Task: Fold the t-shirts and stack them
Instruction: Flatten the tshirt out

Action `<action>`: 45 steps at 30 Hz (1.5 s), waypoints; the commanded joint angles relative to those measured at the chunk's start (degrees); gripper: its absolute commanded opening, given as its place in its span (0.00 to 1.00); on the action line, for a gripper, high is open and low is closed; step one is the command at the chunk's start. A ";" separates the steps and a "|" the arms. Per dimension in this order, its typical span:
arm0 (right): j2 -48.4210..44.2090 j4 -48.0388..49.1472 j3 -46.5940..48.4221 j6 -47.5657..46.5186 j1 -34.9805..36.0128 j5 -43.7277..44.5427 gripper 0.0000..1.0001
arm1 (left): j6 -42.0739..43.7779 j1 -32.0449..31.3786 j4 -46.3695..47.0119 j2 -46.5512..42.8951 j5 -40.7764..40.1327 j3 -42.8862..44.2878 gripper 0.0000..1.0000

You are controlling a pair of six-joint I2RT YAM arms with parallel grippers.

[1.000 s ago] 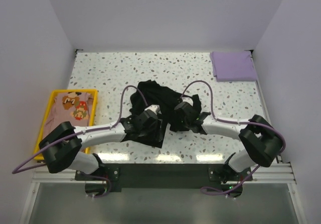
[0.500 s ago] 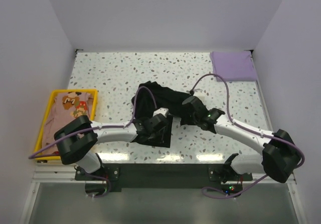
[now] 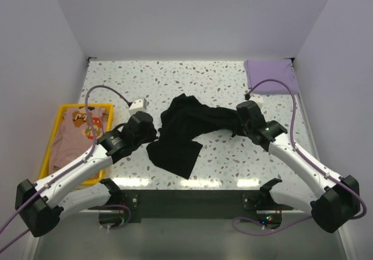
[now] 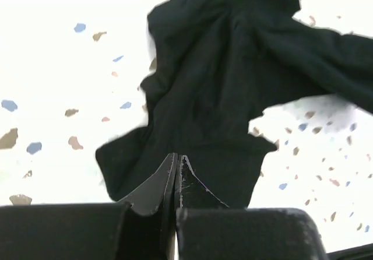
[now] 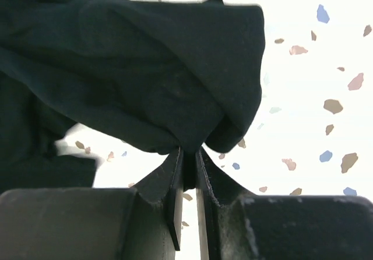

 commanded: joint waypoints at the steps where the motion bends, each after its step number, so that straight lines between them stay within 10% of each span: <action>1: -1.74 -2.06 4.63 -2.64 -0.95 1.02 0.15 | 3.14 1.58 -2.05 -0.35 -1.23 3.38 0.00; 6: 2.73 -1.44 12.36 -5.80 -5.95 0.33 0.18 | 7.27 1.24 8.29 6.77 14.93 1.46 0.00; 15: 26.18 -3.72 37.67 -10.99 -13.86 -4.77 0.24 | 8.50 -8.68 17.63 17.75 18.81 0.05 0.70; 23: 39.04 -6.72 49.38 -11.87 -16.59 -7.85 0.28 | 8.42 -13.44 18.88 29.87 14.78 3.73 0.80; 31: 26.85 -1.54 34.20 -10.91 -16.50 -9.70 0.55 | 7.54 -16.52 13.52 37.09 8.63 6.55 0.64; 39: 11.19 3.39 16.34 -8.36 -16.24 -14.79 0.60 | 1.13 -16.00 7.81 34.03 0.80 0.67 0.03; 45: 3.63 3.48 7.64 -6.96 -14.05 -16.38 0.60 | -2.57 -8.80 6.48 21.56 1.32 -6.88 0.00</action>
